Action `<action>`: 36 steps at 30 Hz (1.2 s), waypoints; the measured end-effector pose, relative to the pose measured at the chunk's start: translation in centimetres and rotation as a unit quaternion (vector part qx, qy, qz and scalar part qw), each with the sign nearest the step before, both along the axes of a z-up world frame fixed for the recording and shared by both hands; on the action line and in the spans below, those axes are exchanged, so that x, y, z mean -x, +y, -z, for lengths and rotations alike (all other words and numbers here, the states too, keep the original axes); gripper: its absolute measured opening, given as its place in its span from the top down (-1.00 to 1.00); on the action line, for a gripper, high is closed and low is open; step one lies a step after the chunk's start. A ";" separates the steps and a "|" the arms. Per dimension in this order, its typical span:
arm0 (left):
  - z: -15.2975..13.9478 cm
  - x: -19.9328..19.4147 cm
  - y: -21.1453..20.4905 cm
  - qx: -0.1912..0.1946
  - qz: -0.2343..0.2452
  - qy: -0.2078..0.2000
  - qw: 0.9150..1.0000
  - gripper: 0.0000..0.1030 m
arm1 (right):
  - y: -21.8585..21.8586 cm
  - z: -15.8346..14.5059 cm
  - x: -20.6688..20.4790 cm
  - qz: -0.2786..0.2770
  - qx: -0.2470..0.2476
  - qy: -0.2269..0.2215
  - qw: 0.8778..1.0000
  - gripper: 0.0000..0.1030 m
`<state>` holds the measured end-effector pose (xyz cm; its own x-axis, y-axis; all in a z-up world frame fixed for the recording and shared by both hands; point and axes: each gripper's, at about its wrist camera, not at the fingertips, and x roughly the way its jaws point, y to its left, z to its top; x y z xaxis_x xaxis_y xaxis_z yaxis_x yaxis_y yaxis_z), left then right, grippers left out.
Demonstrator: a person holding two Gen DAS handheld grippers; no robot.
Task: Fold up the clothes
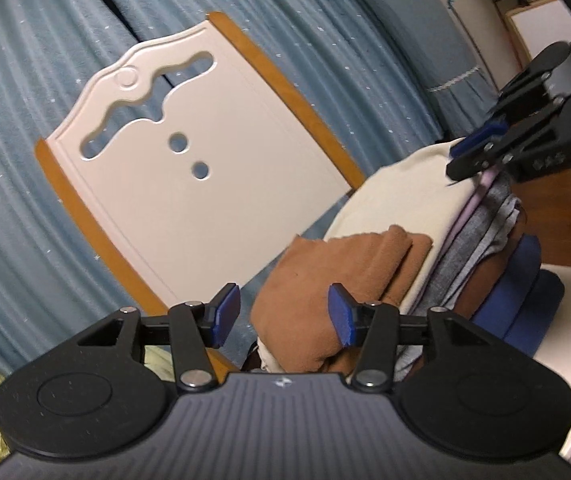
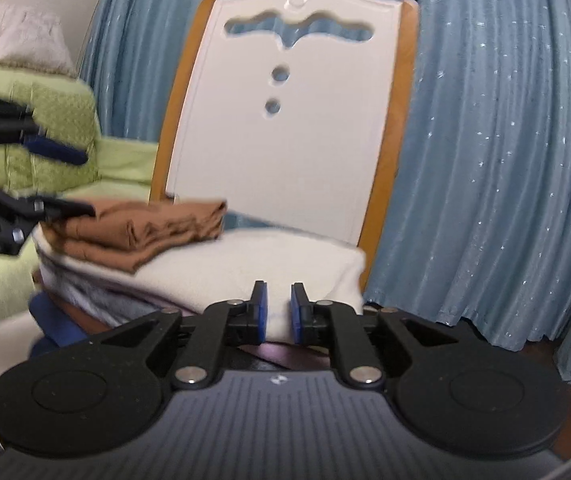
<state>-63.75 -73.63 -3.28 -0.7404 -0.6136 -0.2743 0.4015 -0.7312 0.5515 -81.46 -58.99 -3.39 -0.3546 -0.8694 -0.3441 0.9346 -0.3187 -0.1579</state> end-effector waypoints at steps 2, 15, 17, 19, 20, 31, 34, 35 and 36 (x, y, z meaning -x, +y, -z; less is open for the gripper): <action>-0.3 -0.8 0.9 -0.035 -0.011 0.025 0.999 -0.39 | 1.1 -0.6 -0.7 0.002 -0.004 -0.004 1.000 0.48; 2.1 -5.8 9.9 -0.212 -0.114 0.099 0.966 -0.99 | 11.3 0.4 -6.1 0.066 -0.031 -0.086 0.994 -0.92; 2.1 -6.1 10.9 -0.225 -0.120 0.101 0.962 -0.99 | 12.6 0.2 -6.6 0.075 -0.028 -0.088 0.993 -0.98; 2.0 -6.7 12.2 -0.233 -0.134 0.106 0.957 -0.99 | 13.9 -0.2 -7.2 0.081 -0.028 -0.093 0.992 -0.98; 1.9 -7.0 12.8 -0.235 -0.142 0.109 0.955 -0.99 | 14.5 -0.4 -7.5 0.084 -0.028 -0.096 0.991 -0.98; 1.1 -9.1 15.8 -0.248 -0.173 0.116 0.946 -0.99 | 19.5 -1.0 -10.9 0.070 -0.052 -0.079 0.993 -0.98; 1.0 -9.6 16.8 -0.233 -0.173 0.115 0.950 -0.99 | 19.6 -1.1 -11.2 0.078 -0.056 -0.084 0.992 -0.98; 1.0 -9.6 16.8 -0.235 -0.172 0.116 0.950 -0.99 | 19.5 -1.2 -11.4 0.082 -0.058 -0.083 0.991 -0.98; 0.9 -9.8 17.0 -0.243 -0.170 0.116 0.948 -0.99 | 19.5 -1.2 -11.5 0.085 -0.061 -0.083 0.991 -0.98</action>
